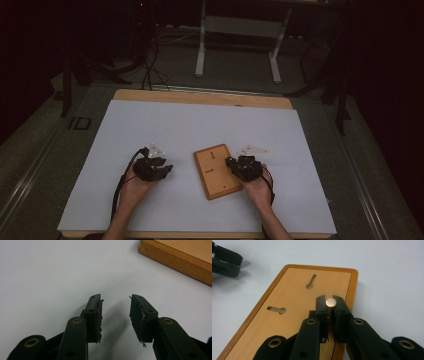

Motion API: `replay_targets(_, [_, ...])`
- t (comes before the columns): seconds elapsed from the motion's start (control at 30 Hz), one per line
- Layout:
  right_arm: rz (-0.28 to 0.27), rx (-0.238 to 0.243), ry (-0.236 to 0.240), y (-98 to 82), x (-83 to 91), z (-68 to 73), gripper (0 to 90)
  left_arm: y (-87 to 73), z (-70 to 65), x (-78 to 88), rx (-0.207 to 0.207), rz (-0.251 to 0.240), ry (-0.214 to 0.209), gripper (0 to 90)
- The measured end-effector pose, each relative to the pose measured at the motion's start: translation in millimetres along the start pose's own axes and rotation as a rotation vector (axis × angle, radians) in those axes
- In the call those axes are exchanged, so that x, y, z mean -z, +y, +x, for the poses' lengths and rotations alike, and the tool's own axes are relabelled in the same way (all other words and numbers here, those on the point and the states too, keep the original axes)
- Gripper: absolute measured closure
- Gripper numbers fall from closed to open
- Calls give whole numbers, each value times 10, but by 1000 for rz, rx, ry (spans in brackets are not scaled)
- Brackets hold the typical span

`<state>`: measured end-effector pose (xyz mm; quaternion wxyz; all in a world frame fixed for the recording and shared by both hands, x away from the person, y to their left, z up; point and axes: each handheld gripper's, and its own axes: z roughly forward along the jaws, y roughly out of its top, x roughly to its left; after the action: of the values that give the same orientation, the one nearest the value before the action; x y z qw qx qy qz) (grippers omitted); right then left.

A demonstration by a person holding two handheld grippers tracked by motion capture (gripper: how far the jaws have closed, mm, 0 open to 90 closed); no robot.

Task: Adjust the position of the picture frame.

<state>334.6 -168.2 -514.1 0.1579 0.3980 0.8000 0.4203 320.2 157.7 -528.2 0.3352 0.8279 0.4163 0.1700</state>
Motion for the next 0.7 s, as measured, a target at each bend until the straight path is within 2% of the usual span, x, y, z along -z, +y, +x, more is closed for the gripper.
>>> replay_targets(0.1, [-6,17,15,7,-3,20,843,0,1,3,4,-3,-2,609])
replay_targets(0.13, [-17,42,28,21,-9,63,844,2,8,20,14,-14,-8,610])
replay_targets(0.2, [-23,60,42,34,-13,97,843,2,14,28,20,-24,-13,612])
replay_targets(0.3, [-27,73,60,46,-16,139,843,2,19,37,24,-29,-17,619])
replay_targets(0.33, [-35,84,86,55,-16,179,844,3,18,40,29,-39,-17,622])
replay_targets(0.37, [-35,84,86,55,-16,179,844,3,18,40,29,-39,-17,626])
replay_targets(0.4, [-42,98,115,63,-18,219,843,5,23,51,29,-44,-20,630])
replay_targets(0.43, [-42,98,115,63,-18,219,843,5,23,51,29,-44,-20,633])
replay_targets(0.5, [-47,118,149,75,-22,262,843,5,28,61,31,-50,-18,638])
replay_targets(0.53, [-50,149,180,85,-27,312,843,3,38,75,33,-57,-16,652])
replay_targets(0.57, [-50,149,180,85,-27,312,843,3,38,75,33,-57,-16,656])
replay_targets(0.6, [-43,185,204,93,-39,365,842,2,46,86,39,-67,-19,664])
replay_targets(0.7, [-40,205,218,92,-51,403,842,1,51,88,44,-68,-26,698])
